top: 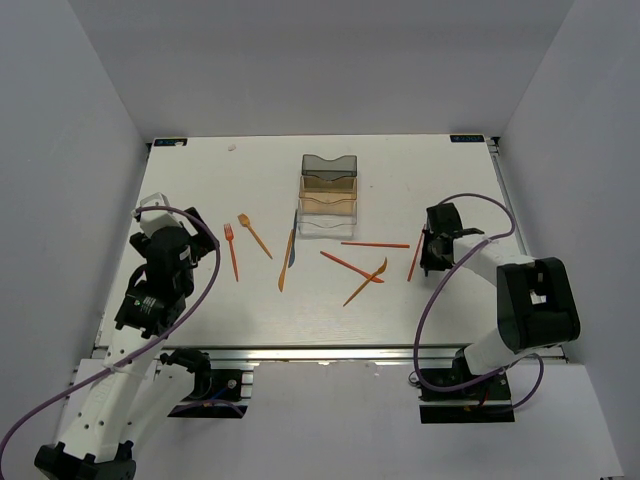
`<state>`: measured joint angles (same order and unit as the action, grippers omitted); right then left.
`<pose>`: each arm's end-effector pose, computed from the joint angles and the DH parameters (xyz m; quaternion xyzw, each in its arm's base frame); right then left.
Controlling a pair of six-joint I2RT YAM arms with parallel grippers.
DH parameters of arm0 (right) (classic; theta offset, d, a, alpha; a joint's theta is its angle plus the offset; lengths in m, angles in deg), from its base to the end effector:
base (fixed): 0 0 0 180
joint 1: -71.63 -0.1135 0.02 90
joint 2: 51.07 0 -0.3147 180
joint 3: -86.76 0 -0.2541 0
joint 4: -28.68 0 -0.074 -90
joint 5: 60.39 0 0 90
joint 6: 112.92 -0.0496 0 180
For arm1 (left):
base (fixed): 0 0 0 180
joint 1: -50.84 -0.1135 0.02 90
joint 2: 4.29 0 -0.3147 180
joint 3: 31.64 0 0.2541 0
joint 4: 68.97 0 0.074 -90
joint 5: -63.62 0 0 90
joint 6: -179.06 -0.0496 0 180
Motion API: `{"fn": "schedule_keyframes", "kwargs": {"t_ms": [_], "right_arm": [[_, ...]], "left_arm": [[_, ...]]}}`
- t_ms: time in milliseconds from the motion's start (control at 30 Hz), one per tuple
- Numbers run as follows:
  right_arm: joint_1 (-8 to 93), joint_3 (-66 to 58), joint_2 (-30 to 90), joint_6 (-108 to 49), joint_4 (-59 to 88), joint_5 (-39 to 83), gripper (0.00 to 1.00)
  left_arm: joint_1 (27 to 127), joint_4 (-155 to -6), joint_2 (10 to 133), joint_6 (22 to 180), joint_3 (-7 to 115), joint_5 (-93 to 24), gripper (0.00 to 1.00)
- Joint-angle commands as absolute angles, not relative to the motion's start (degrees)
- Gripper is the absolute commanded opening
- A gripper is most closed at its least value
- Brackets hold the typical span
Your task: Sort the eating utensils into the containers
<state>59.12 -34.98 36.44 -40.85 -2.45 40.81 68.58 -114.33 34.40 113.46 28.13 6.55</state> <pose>0.2839 0.0531 0.1971 0.0704 0.9599 -0.0242 0.2702 0.1195 -0.0099 0.3541 -0.2003 0.7953 0.0351 0.5711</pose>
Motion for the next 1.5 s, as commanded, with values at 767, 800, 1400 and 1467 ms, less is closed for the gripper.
{"fn": "schedule_keyframes", "kwargs": {"t_ms": [767, 800, 1400, 1467], "right_arm": [[44.9, -29.7, 17.9, -46.6, -2.3, 20.1, 0.0], [43.2, -29.9, 16.4, -47.4, 0.3, 18.0, 0.0], [23.7, -23.8, 19.1, -59.2, 22.1, 14.6, 0.0], [22.9, -23.4, 19.9, -59.2, 22.0, 14.6, 0.0]], "left_arm": [[70.3, -77.6, 44.4, 135.3, 21.5, -47.5, 0.98], [71.2, -73.8, 46.4, 137.9, 21.1, -48.9, 0.98], [82.9, -77.1, 55.6, 137.2, 28.7, -38.6, 0.85], [82.9, -78.1, 56.1, 136.8, 29.1, -37.7, 0.76]]}}
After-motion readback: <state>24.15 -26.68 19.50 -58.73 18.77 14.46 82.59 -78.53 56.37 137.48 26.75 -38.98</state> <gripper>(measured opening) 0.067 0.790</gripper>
